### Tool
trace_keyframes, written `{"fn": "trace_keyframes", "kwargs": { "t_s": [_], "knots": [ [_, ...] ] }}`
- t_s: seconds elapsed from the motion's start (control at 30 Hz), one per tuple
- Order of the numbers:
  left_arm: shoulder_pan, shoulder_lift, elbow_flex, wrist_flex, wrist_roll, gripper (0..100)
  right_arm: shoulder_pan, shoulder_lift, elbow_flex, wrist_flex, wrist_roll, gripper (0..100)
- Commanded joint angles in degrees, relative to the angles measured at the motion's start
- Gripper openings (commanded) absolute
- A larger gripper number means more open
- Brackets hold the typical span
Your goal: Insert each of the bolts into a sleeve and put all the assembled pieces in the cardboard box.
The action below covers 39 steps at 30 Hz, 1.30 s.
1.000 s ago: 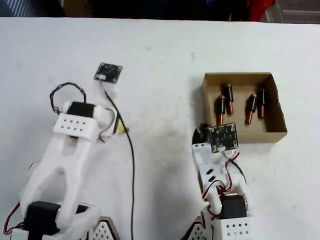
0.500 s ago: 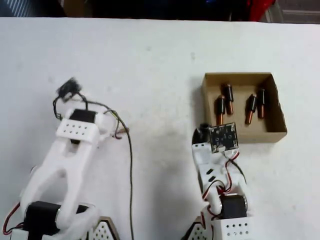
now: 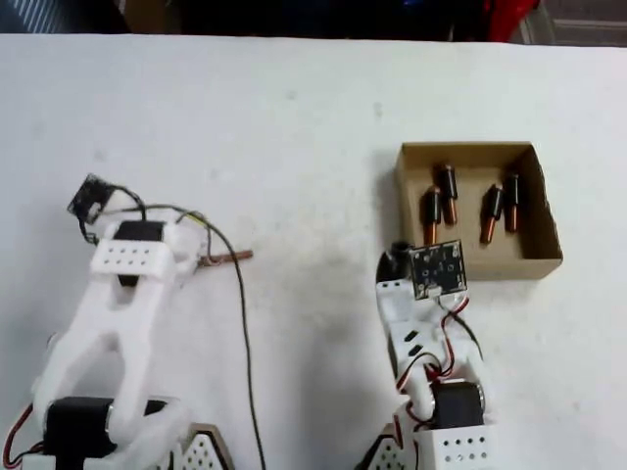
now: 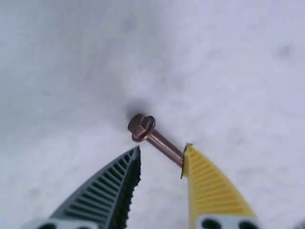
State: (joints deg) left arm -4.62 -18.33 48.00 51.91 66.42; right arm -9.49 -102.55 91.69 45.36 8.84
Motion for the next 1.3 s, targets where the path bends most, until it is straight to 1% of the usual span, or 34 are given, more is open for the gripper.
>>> {"fn": "trace_keyframes", "kwargs": {
  "t_s": [0.0,0.2,0.37,0.5,0.6,0.7,1.03,1.1,1.27],
  "knots": [
    [-0.40,-2.33,0.53,-4.22,0.70,17,-0.04,-0.66,-0.53,-1.10,-0.35,1.6],
    [2.33,-2.33,0.97,-4.48,0.79,17,-0.04,-0.66,-0.53,-1.10,-0.35,1.6],
    [3.30,-2.24,1.49,-4.84,0.79,17,-0.04,-0.66,-0.53,-1.10,-0.35,1.6],
    [5.32,-2.24,4.66,-9.14,0.79,17,-0.04,-0.66,-0.53,-1.10,-0.35,1.6],
    [5.41,-2.24,6.59,-12.57,0.88,17,-0.04,-0.66,-0.53,-1.10,-0.35,1.6],
    [5.32,-2.24,8.09,-14.24,0.88,17,-0.04,-0.66,-0.53,-1.10,-0.35,1.6],
    [4.97,-2.07,8.70,-14.24,0.88,17,-0.04,-0.66,-0.53,-1.01,-0.35,1.6],
    [3.74,-0.22,8.26,-14.33,0.88,17,-0.04,-0.66,-0.53,-1.01,-0.35,1.6],
    [2.51,8.75,6.86,-19.08,0.62,17,-0.04,-0.66,-0.53,-1.01,-0.35,1.6]
  ]
}}
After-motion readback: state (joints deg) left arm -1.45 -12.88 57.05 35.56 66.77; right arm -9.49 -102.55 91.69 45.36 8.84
